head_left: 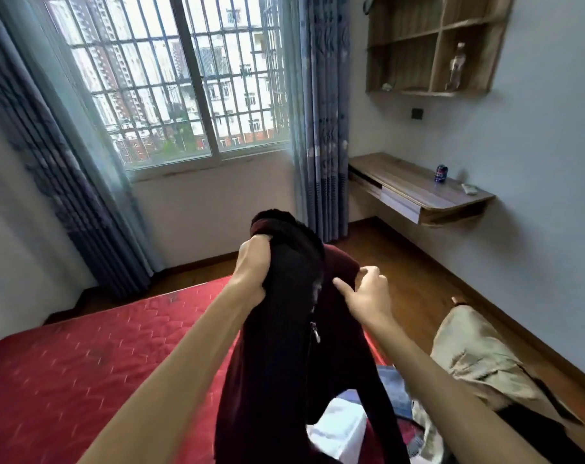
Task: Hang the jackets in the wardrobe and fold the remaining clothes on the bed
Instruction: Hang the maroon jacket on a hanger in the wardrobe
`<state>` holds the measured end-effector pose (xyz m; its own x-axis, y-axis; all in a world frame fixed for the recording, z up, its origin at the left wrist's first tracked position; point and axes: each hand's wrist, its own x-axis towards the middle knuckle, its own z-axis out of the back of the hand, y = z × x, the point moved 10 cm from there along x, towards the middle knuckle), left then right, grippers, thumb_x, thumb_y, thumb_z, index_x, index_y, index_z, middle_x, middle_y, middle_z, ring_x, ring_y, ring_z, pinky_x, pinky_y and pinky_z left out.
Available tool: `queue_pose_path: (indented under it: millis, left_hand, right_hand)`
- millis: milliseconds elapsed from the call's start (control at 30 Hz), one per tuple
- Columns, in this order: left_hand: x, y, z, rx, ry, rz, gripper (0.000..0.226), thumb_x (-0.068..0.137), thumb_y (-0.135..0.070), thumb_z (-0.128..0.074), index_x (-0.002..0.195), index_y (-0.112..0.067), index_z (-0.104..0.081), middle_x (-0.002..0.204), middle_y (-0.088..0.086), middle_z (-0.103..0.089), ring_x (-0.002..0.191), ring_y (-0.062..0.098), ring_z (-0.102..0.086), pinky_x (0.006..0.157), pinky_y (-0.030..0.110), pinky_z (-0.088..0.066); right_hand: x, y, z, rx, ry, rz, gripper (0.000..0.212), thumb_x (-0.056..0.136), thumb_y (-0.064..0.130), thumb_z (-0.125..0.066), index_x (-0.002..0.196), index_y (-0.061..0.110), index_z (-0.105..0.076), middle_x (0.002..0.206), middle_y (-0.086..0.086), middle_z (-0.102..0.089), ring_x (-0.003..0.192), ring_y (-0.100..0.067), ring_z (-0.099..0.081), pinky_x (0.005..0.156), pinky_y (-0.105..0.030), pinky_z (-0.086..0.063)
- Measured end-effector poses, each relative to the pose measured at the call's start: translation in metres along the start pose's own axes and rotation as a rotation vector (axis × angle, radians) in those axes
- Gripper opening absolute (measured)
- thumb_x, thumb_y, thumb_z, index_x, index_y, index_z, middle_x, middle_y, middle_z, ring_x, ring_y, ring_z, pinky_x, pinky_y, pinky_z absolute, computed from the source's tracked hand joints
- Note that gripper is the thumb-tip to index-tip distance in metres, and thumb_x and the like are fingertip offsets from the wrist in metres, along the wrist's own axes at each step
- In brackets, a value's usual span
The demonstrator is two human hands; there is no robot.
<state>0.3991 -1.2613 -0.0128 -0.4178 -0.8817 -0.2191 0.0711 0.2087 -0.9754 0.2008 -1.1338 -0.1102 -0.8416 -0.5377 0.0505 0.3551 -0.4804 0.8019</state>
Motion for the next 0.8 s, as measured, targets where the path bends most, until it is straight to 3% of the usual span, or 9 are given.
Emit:
queue_pose_path:
  millis: [67, 167, 267, 333, 400, 500, 600, 700, 800]
  left_hand:
    - [-0.009, -0.007, -0.003, -0.003, -0.021, -0.007, 0.029, 0.095, -0.026, -0.046, 0.111, -0.013, -0.067, 0.100, 0.010, -0.071, 0.093, 0.027, -0.067, 0.073, 0.035, -0.055]
    - [-0.025, -0.020, -0.008, 0.025, -0.044, -0.035, 0.022, 0.096, -0.023, -0.046, 0.099, -0.018, -0.066, 0.095, 0.008, -0.069, 0.089, 0.025, -0.066, 0.070, 0.034, -0.052]
    - [-0.044, -0.026, -0.015, 0.038, -0.049, -0.053, 0.020, 0.094, -0.023, -0.047, 0.096, -0.018, -0.067, 0.097, 0.009, -0.070, 0.092, 0.026, -0.066, 0.076, 0.035, -0.053]
    - [-0.056, -0.026, -0.019, 0.043, -0.052, -0.053, 0.020, 0.093, -0.023, -0.049, 0.094, -0.018, -0.068, 0.096, 0.009, -0.072, 0.092, 0.026, -0.067, 0.075, 0.035, -0.052]
    - [-0.066, -0.029, -0.018, 0.055, -0.069, -0.057, 0.021, 0.092, -0.024, -0.050, 0.094, -0.018, -0.070, 0.096, 0.008, -0.073, 0.092, 0.025, -0.068, 0.075, 0.034, -0.052]
    - [-0.079, -0.035, -0.014, 0.066, -0.085, -0.076, 0.023, 0.089, -0.023, -0.051, 0.094, -0.016, -0.073, 0.098, 0.010, -0.075, 0.093, 0.026, -0.070, 0.078, 0.035, -0.054]
    - [-0.090, -0.040, -0.009, 0.126, -0.083, -0.090, 0.020, 0.090, -0.018, -0.053, 0.092, -0.011, -0.071, 0.092, 0.010, -0.074, 0.088, 0.026, -0.070, 0.082, 0.038, -0.056]
    - [-0.091, -0.053, 0.009, 0.178, -0.148, -0.106, 0.015, 0.087, -0.015, -0.058, 0.092, -0.007, -0.070, 0.091, 0.012, -0.072, 0.084, 0.027, -0.069, 0.084, 0.040, -0.057]
    - [-0.087, -0.065, 0.031, 0.235, -0.206, -0.128, 0.010, 0.088, -0.014, -0.062, 0.087, -0.006, -0.068, 0.086, 0.011, -0.070, 0.075, 0.024, -0.067, 0.072, 0.032, -0.055]
  right_hand:
    - [-0.025, -0.005, -0.009, 0.135, 0.025, 0.012, 0.064, 0.085, 0.049, -0.068, 0.128, 0.005, -0.049, 0.123, -0.008, -0.058, 0.110, -0.023, -0.057, 0.090, -0.032, -0.047]
    - [-0.059, -0.015, -0.036, 0.318, 0.153, 0.067, 0.072, 0.076, 0.052, -0.070, 0.136, 0.019, -0.046, 0.128, 0.003, -0.059, 0.121, -0.016, -0.057, 0.104, -0.038, -0.046]
    - [-0.085, -0.026, -0.078, 0.385, 0.270, 0.066, 0.097, 0.069, 0.072, -0.070, 0.145, 0.026, -0.032, 0.142, -0.001, -0.048, 0.131, -0.018, -0.051, 0.108, -0.037, -0.045]
    - [-0.092, -0.025, -0.086, 0.405, 0.325, -0.007, 0.116, 0.071, 0.067, -0.071, 0.154, 0.012, -0.011, 0.146, -0.012, -0.044, 0.132, -0.030, -0.049, 0.108, -0.040, -0.045]
    - [-0.091, -0.020, -0.082, 0.384, 0.358, -0.090, 0.132, 0.070, 0.063, -0.072, 0.152, -0.002, 0.008, 0.140, -0.012, -0.051, 0.125, -0.030, -0.055, 0.099, -0.037, -0.049]
    - [-0.078, -0.024, -0.076, 0.294, 0.399, -0.203, 0.101, 0.091, 0.038, -0.064, 0.148, -0.014, 0.000, 0.134, -0.020, -0.057, 0.123, -0.037, -0.055, 0.092, -0.034, -0.044]
    - [-0.060, -0.035, -0.060, 0.141, 0.334, -0.194, 0.045, 0.093, 0.015, -0.053, 0.129, -0.010, -0.045, 0.128, -0.027, -0.059, 0.117, -0.040, -0.058, 0.090, -0.037, -0.045]
    - [-0.047, -0.049, -0.031, -0.036, 0.316, -0.092, 0.027, 0.085, 0.008, -0.056, 0.109, -0.003, -0.061, 0.112, -0.021, -0.067, 0.106, -0.039, -0.063, 0.083, -0.038, -0.049]
    - [-0.027, -0.074, 0.025, -0.066, 0.175, -0.063, 0.023, 0.078, 0.008, -0.062, 0.099, 0.006, -0.070, 0.100, -0.017, -0.072, 0.098, -0.038, -0.066, 0.072, -0.031, -0.046]
